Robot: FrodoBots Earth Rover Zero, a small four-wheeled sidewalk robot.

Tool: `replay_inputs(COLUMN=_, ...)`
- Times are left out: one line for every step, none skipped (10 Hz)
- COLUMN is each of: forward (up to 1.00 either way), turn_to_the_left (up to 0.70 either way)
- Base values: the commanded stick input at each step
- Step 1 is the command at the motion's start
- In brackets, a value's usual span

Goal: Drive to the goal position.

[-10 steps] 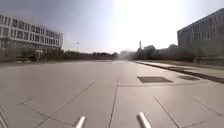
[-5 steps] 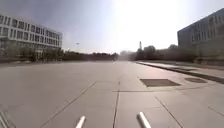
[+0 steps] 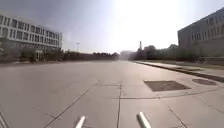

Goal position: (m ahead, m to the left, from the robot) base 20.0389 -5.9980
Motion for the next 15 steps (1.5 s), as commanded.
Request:
replay_inputs(forward=0.70, turn_to_the_left=0.00)
replay_inputs(forward=0.70, turn_to_the_left=0.00)
replay_inputs(forward=0.70, turn_to_the_left=0.00)
replay_inputs(forward=0.70, turn_to_the_left=0.00)
replay_inputs(forward=0.70, turn_to_the_left=0.00)
replay_inputs(forward=0.70, turn_to_the_left=0.00)
replay_inputs(forward=0.70, turn_to_the_left=0.00)
replay_inputs(forward=0.70, turn_to_the_left=0.00)
replay_inputs(forward=0.70, turn_to_the_left=0.00)
replay_inputs(forward=0.70, turn_to_the_left=0.00)
replay_inputs(forward=0.70, turn_to_the_left=0.00)
replay_inputs(forward=0.70, turn_to_the_left=0.00)
replay_inputs(forward=0.70, turn_to_the_left=0.00)
replay_inputs(forward=0.70, turn_to_the_left=0.00)
replay_inputs(forward=0.70, turn_to_the_left=0.00)
